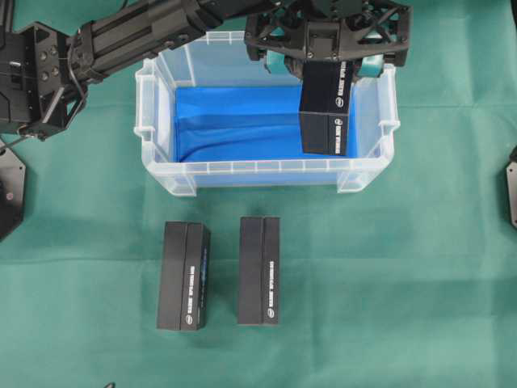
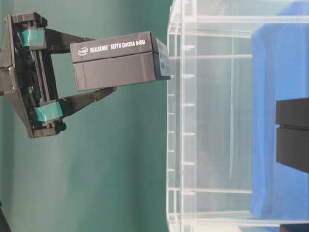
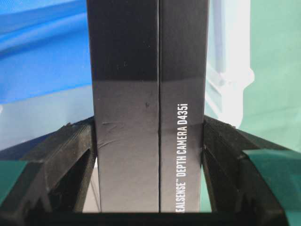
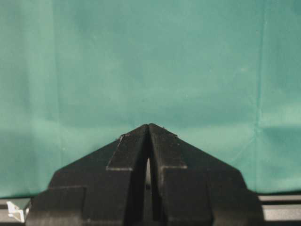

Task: Take the box out of the case with the left arm.
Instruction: 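Carry the box out of the case toward the front right, then lower the box onto the cloth right of the middle box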

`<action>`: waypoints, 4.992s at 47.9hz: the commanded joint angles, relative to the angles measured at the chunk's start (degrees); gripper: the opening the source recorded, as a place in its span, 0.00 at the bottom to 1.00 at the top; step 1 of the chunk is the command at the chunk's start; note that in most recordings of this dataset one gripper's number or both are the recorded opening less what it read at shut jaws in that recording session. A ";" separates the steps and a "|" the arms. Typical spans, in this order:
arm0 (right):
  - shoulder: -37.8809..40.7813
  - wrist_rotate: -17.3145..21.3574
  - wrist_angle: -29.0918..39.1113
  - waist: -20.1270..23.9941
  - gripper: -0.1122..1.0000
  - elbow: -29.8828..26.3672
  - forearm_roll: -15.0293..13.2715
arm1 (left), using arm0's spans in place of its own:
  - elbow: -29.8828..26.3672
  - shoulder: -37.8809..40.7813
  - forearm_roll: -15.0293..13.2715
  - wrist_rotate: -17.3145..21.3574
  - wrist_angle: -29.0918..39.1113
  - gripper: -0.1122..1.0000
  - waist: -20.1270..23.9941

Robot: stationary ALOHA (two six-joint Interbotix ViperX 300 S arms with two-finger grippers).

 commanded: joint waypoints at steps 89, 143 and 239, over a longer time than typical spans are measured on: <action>0.26 -0.09 -0.09 0.00 0.16 -1.85 0.18 | -4.13 -0.53 1.14 -21.09 0.70 0.64 -21.09; 0.44 0.00 0.00 -0.09 0.16 -1.67 0.09 | 40.43 -13.45 4.75 -28.65 -28.04 0.64 -23.29; 0.62 0.00 0.00 -0.09 0.16 -1.67 0.09 | 49.13 -15.03 7.91 -29.97 -41.48 0.92 -23.91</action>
